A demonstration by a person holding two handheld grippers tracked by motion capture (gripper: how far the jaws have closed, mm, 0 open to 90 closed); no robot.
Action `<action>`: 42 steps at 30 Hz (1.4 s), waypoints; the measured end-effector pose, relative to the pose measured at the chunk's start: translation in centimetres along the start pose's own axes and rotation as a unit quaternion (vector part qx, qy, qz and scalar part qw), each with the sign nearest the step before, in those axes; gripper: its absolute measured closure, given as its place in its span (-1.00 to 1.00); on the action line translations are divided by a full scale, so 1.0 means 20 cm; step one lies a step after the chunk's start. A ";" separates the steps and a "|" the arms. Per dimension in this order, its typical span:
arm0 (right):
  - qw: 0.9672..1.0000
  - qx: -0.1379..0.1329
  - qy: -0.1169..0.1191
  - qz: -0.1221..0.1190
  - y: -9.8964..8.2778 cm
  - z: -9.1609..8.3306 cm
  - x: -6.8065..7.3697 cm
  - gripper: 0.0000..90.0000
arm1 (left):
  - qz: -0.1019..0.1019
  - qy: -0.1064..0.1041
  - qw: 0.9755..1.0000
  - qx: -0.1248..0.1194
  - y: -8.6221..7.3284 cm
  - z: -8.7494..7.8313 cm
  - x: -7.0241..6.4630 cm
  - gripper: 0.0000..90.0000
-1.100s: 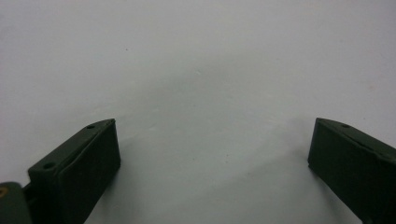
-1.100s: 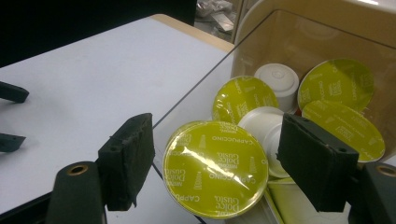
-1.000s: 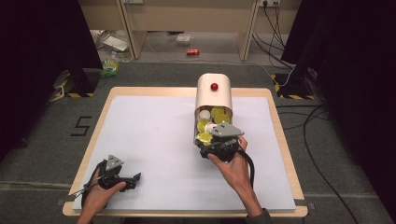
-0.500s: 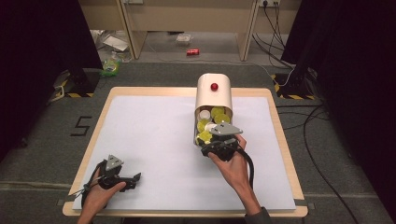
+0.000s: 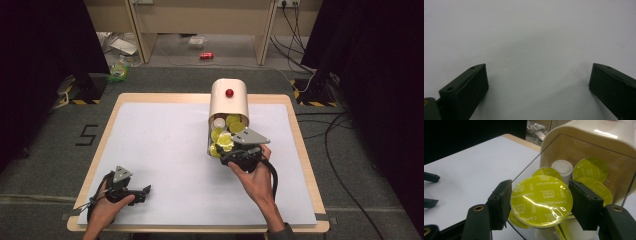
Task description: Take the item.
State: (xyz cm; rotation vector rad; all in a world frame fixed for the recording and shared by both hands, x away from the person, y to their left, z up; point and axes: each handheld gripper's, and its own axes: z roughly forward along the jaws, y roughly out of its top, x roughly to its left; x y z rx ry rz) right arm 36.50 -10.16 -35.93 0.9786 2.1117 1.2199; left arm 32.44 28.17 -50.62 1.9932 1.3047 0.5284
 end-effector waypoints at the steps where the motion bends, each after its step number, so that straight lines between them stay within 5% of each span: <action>1: 1.000 -0.004 0.001 0.005 0.00 -0.03 -0.01 -0.15 | 0.000 0.000 1.000 0.000 0.00 0.00 0.00 -0.97; 17: 0.998 -0.034 -0.032 0.029 -0.03 -0.21 -0.16 -0.15 | 0.000 0.000 1.000 0.000 0.00 0.00 0.00 -0.97; 42: 0.994 -0.016 -0.089 0.060 -0.22 -0.32 -0.35 -0.15 | 0.000 0.000 1.000 0.000 0.00 0.00 0.00 -0.97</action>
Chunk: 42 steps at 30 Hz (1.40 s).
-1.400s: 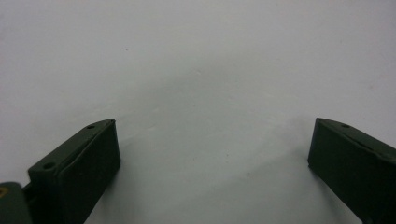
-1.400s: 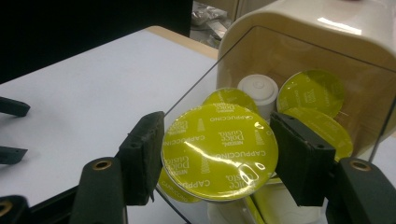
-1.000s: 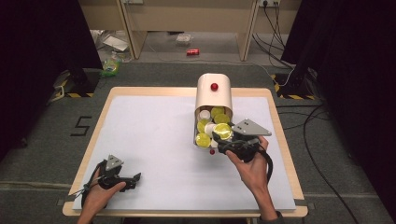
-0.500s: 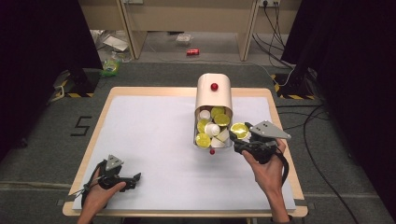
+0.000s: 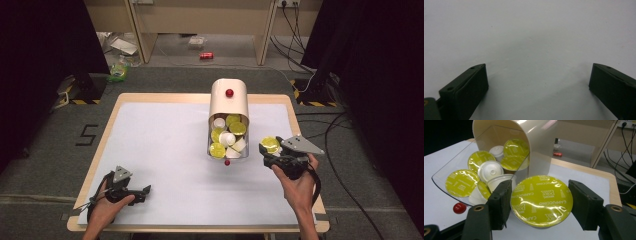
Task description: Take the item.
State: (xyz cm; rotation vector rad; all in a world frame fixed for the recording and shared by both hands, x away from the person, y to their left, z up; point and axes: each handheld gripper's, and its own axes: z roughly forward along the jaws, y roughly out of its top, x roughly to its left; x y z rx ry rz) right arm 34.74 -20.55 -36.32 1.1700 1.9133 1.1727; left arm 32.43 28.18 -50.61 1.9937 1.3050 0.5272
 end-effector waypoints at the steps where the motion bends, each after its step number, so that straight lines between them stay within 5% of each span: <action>1: 1.000 -0.001 -0.002 0.002 -0.01 0.00 0.00 -0.15 | 0.000 0.000 1.000 0.000 0.00 0.00 0.00 -0.97; 42: 0.996 0.074 -0.038 0.035 -0.36 0.16 -0.18 -0.15 | 0.001 0.000 1.000 0.000 0.00 0.00 0.00 -0.97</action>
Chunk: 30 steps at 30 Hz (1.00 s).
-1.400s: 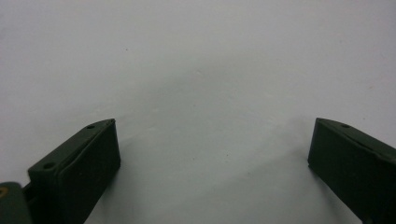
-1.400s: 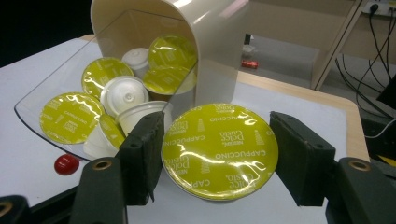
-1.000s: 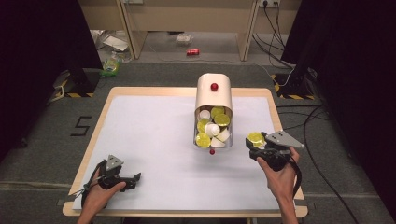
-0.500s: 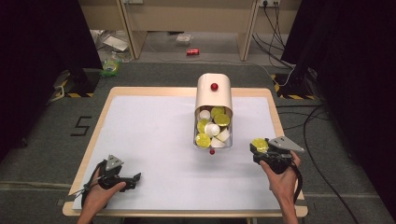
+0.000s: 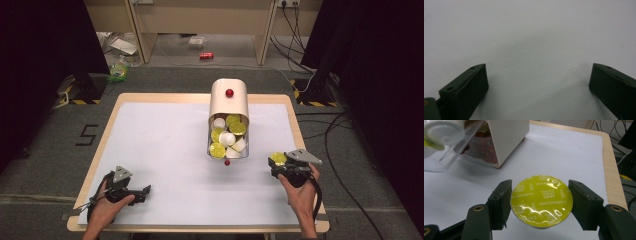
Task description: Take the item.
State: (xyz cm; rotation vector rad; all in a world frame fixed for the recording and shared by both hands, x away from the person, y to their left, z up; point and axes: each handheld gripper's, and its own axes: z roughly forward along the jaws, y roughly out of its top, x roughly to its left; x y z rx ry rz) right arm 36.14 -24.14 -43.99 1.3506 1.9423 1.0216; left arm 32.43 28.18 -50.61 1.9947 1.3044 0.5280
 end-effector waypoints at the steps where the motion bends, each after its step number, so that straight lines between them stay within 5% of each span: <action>1: 1.000 0.003 -0.002 0.000 -0.01 0.01 -0.01 -0.15 | 0.000 0.000 1.000 0.000 0.00 0.00 0.00 -0.97; 30: 0.998 0.056 -0.009 0.003 -0.12 0.11 -0.06 -0.15 | 0.000 0.000 1.000 0.000 0.00 0.00 0.00 -0.97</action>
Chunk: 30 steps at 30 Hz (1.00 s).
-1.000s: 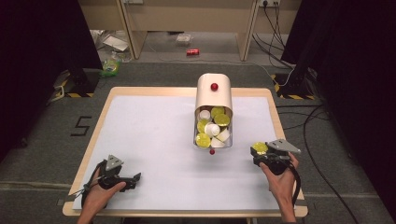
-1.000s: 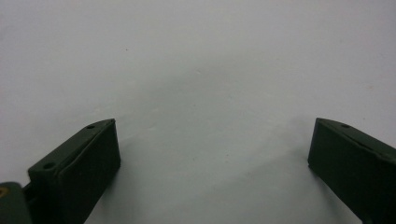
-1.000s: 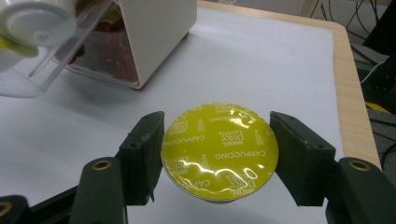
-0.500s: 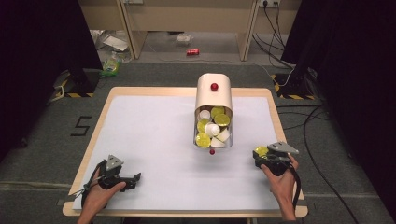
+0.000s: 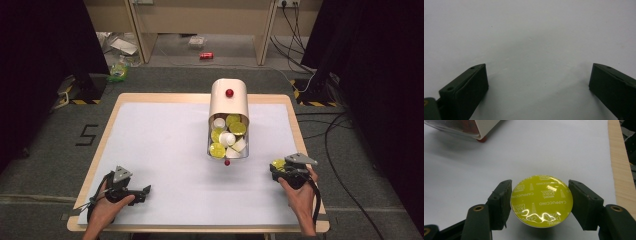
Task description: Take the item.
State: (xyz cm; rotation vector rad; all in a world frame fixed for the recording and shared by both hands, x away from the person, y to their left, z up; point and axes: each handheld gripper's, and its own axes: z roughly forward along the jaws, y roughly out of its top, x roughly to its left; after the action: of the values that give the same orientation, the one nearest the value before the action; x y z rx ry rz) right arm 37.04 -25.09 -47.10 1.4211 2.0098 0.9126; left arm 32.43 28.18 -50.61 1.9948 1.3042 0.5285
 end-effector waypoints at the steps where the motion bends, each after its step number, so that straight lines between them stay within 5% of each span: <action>1: 1.000 0.001 0.000 0.000 0.00 0.00 0.00 -0.15 | 0.000 0.000 1.000 0.000 0.00 0.00 0.00 -0.97; 15: 1.000 -0.002 0.010 0.018 -0.02 0.01 -0.02 -0.21 | 0.000 0.000 1.000 0.000 0.00 0.00 0.00 -0.97; 30: 0.998 -0.051 0.009 0.022 0.04 -0.09 -0.02 -0.29 | 0.000 0.000 1.000 0.000 0.00 0.00 0.00 -0.97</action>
State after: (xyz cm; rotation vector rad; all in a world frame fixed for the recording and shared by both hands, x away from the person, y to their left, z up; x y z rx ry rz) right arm 36.40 -25.67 -45.37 1.4098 1.9230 1.0365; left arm 32.43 28.18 -50.61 1.9951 1.3041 0.5287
